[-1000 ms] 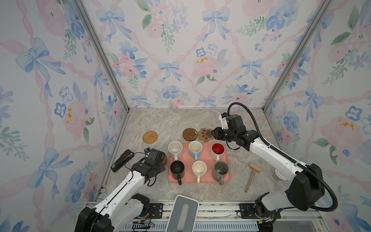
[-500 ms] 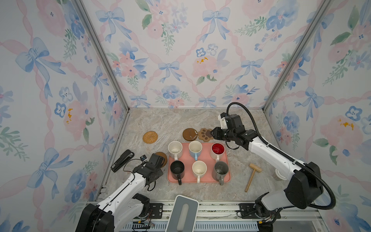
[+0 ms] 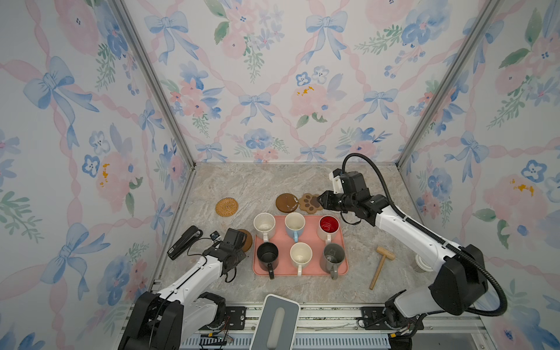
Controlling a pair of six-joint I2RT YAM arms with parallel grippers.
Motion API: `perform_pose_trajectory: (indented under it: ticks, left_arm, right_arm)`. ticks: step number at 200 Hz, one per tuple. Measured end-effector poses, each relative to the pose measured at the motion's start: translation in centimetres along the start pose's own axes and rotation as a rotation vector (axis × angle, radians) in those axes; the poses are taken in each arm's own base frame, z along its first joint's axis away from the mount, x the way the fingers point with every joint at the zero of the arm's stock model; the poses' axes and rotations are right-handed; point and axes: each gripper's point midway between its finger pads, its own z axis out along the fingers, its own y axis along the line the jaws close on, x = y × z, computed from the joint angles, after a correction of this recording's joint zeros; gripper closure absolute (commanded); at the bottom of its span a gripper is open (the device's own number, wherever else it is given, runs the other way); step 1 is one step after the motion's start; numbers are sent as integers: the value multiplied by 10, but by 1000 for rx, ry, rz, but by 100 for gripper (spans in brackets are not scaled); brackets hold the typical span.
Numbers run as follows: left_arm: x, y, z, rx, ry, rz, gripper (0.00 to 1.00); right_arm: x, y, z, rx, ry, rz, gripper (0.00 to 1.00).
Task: Place cups on coasters
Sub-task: Move the coaster to the top-center of the table.
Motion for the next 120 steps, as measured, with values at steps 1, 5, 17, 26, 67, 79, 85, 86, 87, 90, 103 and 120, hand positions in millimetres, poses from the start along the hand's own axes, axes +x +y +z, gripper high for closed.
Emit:
perform_pose_trajectory:
  ticks: [1, 5, 17, 26, 67, 79, 85, 86, 87, 90, 103, 120]
  left_arm:
    - [0, 0, 0, 1, -1, 0, 100]
    - [-1, -2, 1, 4, -4, -2, 100]
    - [-3, -4, 2, 12, -10, -6, 100]
    - [-5, -6, 3, 17, -15, -9, 100]
    - [-11, -14, 7, 36, -31, -21, 100]
    - [-13, -17, 9, 39, -34, -18, 100]
    - [-14, -18, 9, 40, -35, -15, 100]
    - [-14, -19, 9, 39, -35, -14, 100]
    - [-14, -19, 10, 39, -35, -14, 100]
    - [-15, -20, 10, 39, -35, -14, 100]
    - [-18, -23, 12, 37, -36, -7, 100]
    - [-21, -29, 14, 34, -34, 4, 100]
  right_arm:
    - [0, 0, 0, 0, 0, 0, 76]
    - [0, 0, 0, 0, 0, 0, 76]
    - [0, 0, 0, 0, 0, 0, 76]
    - [0, 0, 0, 1, 0, 0, 76]
    - [0, 0, 0, 1, 0, 0, 76]
    - [0, 0, 0, 0, 0, 0, 76]
    - [0, 0, 0, 1, 0, 0, 76]
    - [0, 0, 0, 1, 0, 0, 76]
    - [0, 0, 0, 1, 0, 0, 76]
    - [0, 0, 0, 0, 0, 0, 76]
    - [0, 0, 0, 1, 0, 0, 76]
    - [0, -1, 0, 2, 0, 1, 76]
